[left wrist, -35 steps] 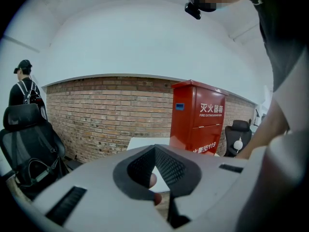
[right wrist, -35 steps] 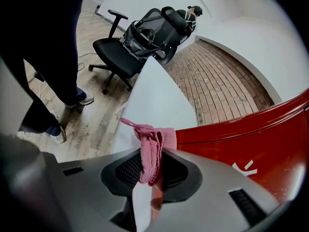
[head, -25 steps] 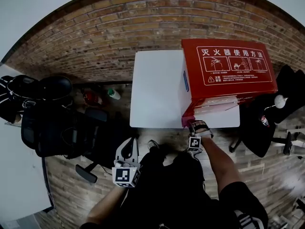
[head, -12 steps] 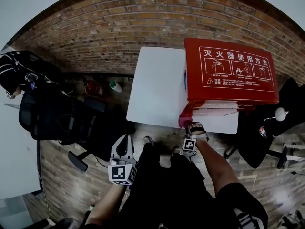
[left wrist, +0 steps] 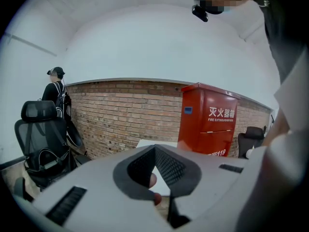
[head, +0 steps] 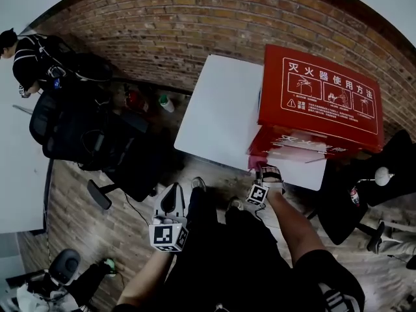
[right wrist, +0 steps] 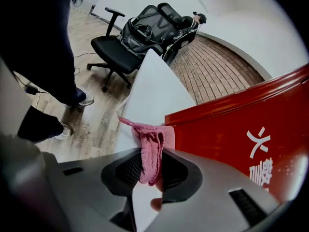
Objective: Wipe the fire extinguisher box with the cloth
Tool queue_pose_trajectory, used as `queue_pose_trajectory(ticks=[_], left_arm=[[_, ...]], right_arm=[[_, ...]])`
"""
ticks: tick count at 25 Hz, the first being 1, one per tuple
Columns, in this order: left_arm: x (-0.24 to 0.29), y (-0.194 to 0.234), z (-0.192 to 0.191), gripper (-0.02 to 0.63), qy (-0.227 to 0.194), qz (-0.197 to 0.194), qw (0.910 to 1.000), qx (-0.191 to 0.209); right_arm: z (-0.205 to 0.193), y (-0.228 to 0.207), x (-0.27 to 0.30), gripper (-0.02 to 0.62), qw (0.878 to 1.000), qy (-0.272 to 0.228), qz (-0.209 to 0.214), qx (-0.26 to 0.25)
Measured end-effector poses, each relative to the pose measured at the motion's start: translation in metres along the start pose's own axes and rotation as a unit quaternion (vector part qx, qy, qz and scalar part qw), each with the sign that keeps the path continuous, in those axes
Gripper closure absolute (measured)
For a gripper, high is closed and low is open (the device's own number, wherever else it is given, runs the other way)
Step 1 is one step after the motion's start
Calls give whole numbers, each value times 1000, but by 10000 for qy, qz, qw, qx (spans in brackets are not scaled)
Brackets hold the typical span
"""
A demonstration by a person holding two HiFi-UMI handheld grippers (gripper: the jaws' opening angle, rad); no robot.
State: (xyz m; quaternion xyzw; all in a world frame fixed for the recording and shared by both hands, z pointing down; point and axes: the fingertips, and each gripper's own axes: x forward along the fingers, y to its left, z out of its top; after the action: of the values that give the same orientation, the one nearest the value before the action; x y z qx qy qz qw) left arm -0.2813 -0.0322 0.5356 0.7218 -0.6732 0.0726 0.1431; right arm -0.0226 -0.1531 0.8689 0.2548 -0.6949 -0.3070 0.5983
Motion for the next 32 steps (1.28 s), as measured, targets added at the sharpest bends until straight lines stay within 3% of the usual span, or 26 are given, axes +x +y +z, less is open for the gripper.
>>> queue_pose_trajectory(ticks=[20, 32], left_arm=[[-25, -13, -10, 572, 1, 47, 10000, 35], [-32, -20, -11, 572, -82, 0, 10000, 28]], right_arm=[[-28, 5, -2, 494, 9994, 320, 75, 80], [-23, -20, -20, 494, 9990, 277, -356, 2]])
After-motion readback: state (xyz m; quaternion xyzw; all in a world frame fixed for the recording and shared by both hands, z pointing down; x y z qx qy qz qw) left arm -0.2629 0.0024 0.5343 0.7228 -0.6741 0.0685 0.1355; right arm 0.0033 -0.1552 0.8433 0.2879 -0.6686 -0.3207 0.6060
